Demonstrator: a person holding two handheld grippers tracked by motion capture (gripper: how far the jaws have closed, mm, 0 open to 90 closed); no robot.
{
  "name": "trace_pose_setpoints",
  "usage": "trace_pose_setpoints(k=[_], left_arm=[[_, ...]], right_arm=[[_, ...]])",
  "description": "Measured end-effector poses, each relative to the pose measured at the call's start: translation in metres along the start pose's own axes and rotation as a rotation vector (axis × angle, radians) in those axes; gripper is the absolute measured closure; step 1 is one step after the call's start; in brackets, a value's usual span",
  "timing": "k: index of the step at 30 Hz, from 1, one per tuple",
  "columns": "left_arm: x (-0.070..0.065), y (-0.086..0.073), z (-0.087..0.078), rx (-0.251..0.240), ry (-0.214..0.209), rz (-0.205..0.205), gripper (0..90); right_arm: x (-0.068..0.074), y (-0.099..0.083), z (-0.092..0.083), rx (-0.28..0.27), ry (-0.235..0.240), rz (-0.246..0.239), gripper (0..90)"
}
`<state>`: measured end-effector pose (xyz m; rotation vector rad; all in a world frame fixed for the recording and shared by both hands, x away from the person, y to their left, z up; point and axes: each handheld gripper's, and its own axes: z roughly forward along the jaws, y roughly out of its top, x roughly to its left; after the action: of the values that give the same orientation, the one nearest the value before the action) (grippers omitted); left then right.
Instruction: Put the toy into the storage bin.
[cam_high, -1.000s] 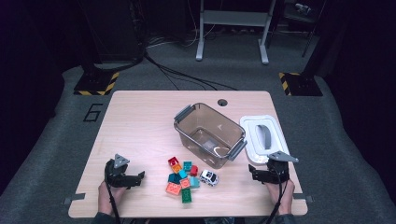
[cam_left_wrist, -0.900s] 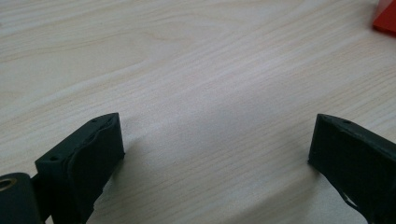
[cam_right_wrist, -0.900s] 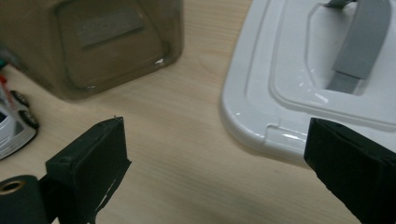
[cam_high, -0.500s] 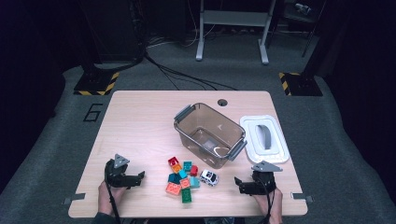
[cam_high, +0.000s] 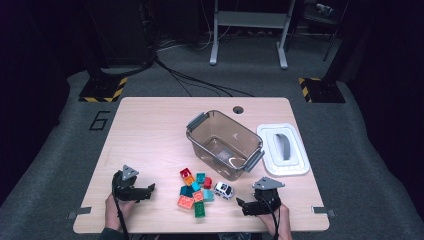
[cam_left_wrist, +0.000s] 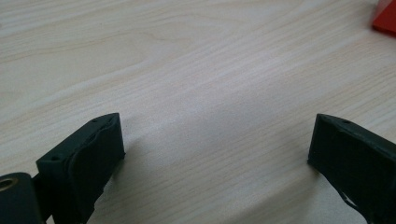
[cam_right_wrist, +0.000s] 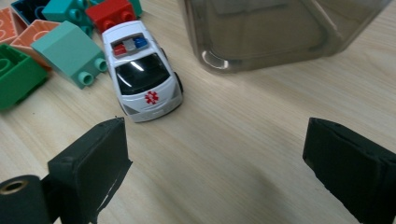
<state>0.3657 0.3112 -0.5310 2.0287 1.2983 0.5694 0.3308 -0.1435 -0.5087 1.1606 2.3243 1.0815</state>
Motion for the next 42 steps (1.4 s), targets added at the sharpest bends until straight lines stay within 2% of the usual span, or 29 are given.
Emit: trace_pose_setpoints(k=[10, 16, 20, 24, 29, 33, 35, 38, 39, 40, 42], left_arm=[[0.000, 0.000, 0.000, 0.000, 0.000, 0.001, 3.3], [0.000, 0.000, 0.000, 0.000, 0.000, 0.000, 3.4], [0.000, 0.000, 0.000, 0.000, 0.000, 0.001, 3.4], [0.000, 0.000, 0.000, 0.000, 0.000, 0.001, 3.4], [0.000, 0.000, 0.000, 0.001, 0.000, 0.001, 3.4], [0.000, 0.000, 0.000, 0.000, 0.000, 0.001, 3.5], [0.000, 0.000, 0.000, 0.000, -0.001, 0.000, 3.5], [0.000, 0.000, 0.000, 0.000, -0.001, 0.000, 3.4], [0.000, 0.000, 0.000, 0.000, -0.001, 0.001, 3.5], [0.000, 0.000, 0.000, 0.000, -0.001, 0.001, 3.5], [0.000, 0.000, 0.000, 0.000, -0.001, 0.000, 3.5]], right_arm=[[0.016, 0.006, 0.012, 0.014, 0.039, -0.044, 6.7], [0.026, 0.010, 0.021, 0.012, 0.048, -0.076, 10.5], [0.033, 0.014, 0.026, 0.021, 0.055, -0.114, 15.8], [0.037, 0.019, 0.030, 0.020, 0.055, -0.151, 26.3], [0.041, 0.023, 0.035, 0.026, 0.053, -0.167, 34.6], [0.042, 0.025, 0.038, 0.026, 0.035, -0.191, 41.1], [0.042, 0.026, 0.038, 0.022, 0.023, -0.183, 44.9], [0.042, 0.025, 0.037, 0.027, 0.023, -0.188, 47.8], [0.041, 0.025, 0.036, 0.026, 0.021, -0.204, 48.3], [0.043, 0.025, 0.037, 0.027, 0.019, -0.187, 48.8], [0.043, 0.025, 0.035, 0.036, 0.019, -0.195, 49.5]])
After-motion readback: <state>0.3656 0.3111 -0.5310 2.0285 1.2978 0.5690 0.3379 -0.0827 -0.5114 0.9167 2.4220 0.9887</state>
